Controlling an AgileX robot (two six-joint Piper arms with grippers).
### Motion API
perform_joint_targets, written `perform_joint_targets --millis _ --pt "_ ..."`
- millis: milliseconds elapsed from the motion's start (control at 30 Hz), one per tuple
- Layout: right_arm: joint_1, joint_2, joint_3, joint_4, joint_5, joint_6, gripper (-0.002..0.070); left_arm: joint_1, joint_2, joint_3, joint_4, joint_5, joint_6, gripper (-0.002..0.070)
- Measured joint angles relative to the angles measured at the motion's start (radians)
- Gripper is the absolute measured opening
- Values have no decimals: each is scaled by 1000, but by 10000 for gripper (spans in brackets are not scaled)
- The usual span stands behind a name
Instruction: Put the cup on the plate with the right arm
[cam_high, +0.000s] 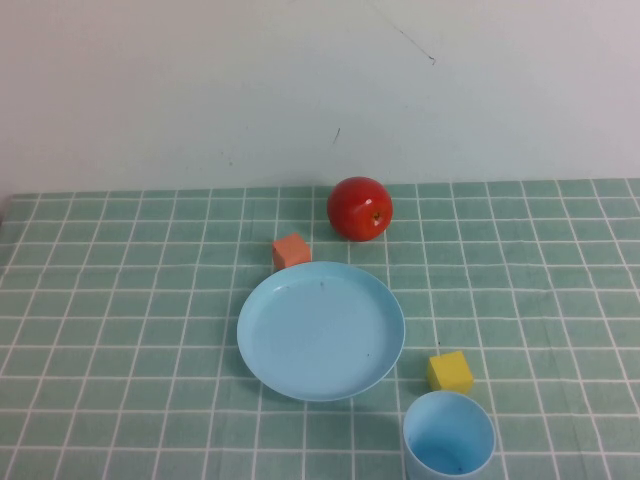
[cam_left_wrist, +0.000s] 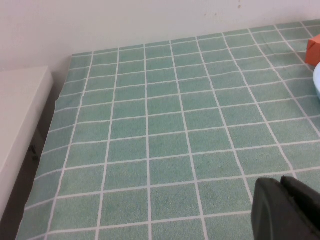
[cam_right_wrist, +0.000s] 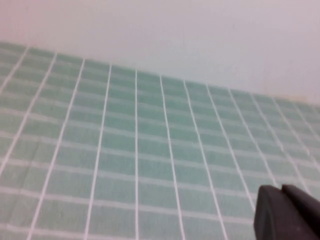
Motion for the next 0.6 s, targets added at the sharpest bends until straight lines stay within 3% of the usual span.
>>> perform_joint_targets --millis 600 --pt "0 0 0 10 -885 -6 -3 0 0 0 0 0 0 -3"
